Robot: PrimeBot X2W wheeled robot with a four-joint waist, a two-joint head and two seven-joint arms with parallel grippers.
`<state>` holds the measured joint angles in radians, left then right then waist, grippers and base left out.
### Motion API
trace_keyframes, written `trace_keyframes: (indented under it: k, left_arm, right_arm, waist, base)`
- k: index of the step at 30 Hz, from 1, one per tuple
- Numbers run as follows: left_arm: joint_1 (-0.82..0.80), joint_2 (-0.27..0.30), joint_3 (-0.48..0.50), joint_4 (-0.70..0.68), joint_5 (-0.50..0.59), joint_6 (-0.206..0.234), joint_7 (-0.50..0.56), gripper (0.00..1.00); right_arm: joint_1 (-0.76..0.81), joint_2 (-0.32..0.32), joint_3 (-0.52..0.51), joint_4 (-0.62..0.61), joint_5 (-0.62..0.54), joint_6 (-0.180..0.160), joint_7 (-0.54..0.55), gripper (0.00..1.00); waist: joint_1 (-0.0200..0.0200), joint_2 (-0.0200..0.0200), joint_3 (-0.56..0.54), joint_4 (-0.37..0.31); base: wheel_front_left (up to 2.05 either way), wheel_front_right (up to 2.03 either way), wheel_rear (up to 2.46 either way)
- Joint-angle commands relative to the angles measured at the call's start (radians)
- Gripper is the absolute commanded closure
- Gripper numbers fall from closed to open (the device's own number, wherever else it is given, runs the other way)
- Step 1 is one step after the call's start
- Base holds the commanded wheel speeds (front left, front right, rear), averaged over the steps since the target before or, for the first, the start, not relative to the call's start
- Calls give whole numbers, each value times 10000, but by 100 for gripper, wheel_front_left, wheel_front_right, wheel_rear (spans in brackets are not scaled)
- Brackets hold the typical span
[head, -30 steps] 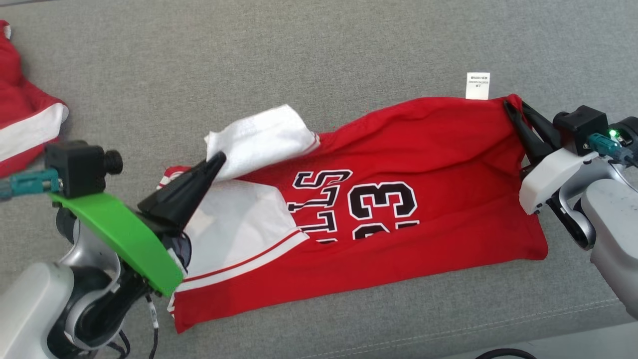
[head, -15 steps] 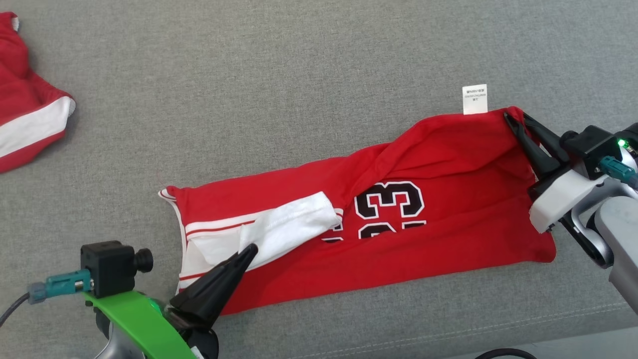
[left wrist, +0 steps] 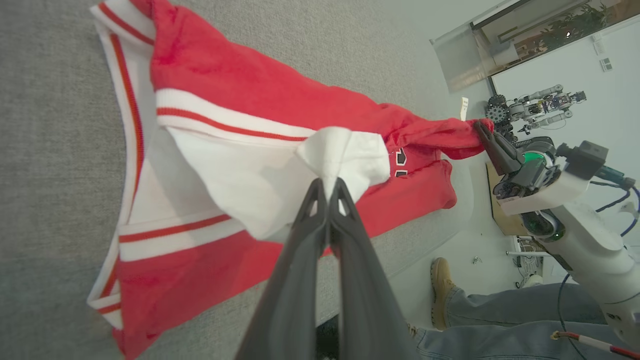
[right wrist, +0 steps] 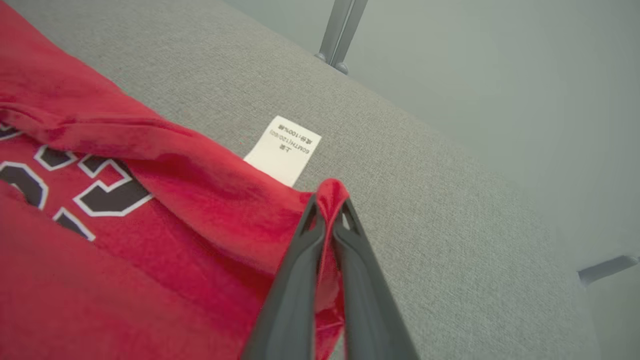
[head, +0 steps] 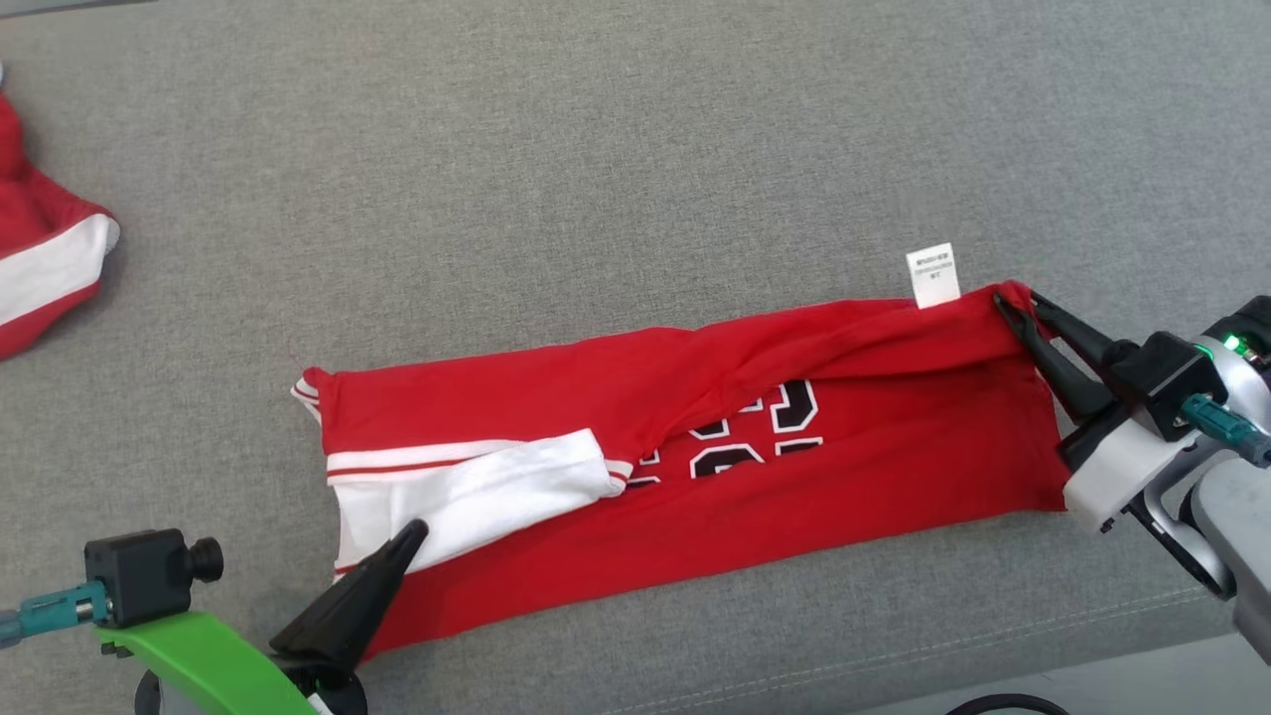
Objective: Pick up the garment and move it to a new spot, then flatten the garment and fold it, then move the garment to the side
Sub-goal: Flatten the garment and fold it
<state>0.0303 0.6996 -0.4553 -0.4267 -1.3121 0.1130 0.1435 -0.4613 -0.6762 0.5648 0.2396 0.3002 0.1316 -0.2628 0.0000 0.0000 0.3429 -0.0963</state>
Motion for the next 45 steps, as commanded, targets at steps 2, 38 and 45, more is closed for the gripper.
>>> trace_keyframes:
  k: [2, 38, 45]
  left_arm:
    - [299, 121, 167, -104, -225, -65, -73, 100]
    - [-1580, -914, -272, 2548, 294, 98, 67, 100]
    - [-1994, -1208, -687, 3447, 770, 211, 38, 1]
  right_arm:
    - [-43, -30, 138, -6, -107, -18, -27, 100]
    - [291, -662, 114, -283, -76, -18, -27, 0]
    - [882, -526, -549, -823, 608, -20, -27, 0]
  waist:
    - [0, 0, 5, -87]
    - [0, 0, -212, -173]
    - [0, 0, -259, -411]
  base:
    - [0, 0, 0]
    - [0, 0, 0]
    - [0, 0, 0]
